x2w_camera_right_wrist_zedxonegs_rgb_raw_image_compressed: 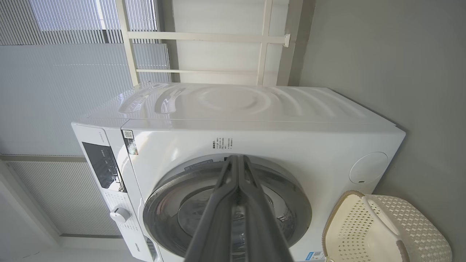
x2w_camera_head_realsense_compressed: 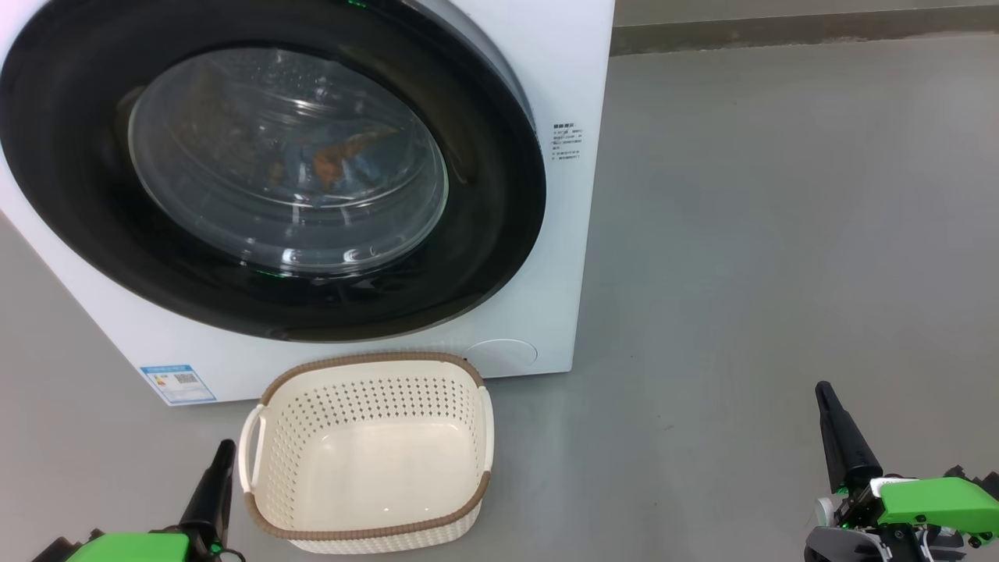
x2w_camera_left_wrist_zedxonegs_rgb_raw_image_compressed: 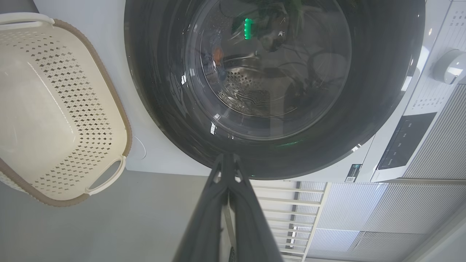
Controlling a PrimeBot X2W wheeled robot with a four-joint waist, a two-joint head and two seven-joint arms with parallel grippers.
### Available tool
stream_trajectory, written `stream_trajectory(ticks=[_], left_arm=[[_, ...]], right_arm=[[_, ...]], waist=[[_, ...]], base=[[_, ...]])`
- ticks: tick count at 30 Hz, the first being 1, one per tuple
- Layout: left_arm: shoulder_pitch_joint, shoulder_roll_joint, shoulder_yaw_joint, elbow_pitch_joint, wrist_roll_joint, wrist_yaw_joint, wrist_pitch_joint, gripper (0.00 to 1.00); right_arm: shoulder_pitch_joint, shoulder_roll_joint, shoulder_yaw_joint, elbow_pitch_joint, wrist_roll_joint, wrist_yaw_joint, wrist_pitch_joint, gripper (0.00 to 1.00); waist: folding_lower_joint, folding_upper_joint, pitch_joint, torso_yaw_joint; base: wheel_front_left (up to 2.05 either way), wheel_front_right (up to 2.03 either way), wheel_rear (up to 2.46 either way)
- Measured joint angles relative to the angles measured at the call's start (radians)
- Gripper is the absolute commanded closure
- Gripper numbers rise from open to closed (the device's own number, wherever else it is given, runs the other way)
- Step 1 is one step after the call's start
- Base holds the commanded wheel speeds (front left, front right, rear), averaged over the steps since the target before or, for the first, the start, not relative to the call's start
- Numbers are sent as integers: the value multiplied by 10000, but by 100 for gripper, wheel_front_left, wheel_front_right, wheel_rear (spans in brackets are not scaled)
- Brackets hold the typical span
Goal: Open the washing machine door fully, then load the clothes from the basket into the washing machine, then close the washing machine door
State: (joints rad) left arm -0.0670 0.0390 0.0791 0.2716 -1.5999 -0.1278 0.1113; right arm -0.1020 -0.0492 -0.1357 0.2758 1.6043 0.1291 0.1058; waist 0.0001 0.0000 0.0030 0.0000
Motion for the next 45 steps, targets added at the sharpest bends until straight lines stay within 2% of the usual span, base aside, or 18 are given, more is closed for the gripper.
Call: stream_trajectory(ticks=[45], left_arm=[[0, -8, 4, 0, -2, 0, 0, 100]], right_arm=[[1, 15, -6, -4, 2, 0, 0, 100]], waist=[[0, 0, 0, 0]], base=[[0, 0, 0]])
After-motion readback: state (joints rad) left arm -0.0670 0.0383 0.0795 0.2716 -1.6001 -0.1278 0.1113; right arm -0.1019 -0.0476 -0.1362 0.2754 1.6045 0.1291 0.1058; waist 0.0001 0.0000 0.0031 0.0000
